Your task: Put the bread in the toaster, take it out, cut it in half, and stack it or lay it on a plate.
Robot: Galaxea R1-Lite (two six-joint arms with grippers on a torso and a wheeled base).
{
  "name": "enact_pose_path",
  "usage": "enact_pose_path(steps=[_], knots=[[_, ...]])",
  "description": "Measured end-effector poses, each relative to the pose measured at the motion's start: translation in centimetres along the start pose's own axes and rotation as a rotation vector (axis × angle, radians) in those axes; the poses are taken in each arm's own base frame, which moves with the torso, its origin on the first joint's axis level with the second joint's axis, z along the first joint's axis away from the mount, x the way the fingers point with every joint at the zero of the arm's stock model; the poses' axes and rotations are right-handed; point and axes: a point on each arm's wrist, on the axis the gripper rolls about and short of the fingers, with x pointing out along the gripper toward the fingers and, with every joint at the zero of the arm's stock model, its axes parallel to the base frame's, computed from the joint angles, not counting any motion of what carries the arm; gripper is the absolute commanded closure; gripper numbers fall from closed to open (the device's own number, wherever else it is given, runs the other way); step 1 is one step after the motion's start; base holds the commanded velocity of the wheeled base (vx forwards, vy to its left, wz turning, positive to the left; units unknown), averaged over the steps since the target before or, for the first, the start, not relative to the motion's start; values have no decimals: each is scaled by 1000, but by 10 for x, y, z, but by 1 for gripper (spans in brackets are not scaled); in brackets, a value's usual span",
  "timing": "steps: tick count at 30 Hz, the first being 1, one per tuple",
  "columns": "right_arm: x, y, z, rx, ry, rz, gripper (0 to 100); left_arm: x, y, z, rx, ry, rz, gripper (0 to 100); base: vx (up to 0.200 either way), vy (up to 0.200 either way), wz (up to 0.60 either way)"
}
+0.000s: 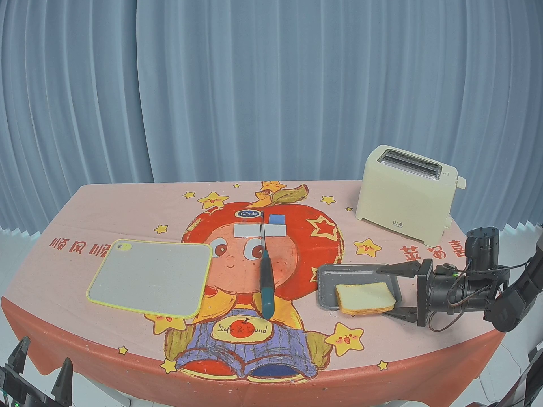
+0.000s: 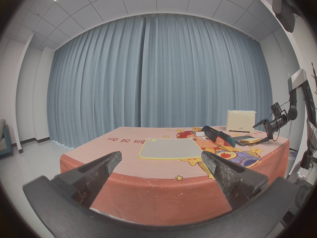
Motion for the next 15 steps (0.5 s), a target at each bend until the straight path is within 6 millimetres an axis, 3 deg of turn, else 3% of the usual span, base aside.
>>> enact_pose_path(steps=[15], knots=[[1,-7,-1,16,4,-25,100,0,0,0,0,0,0,0,0,0,0]])
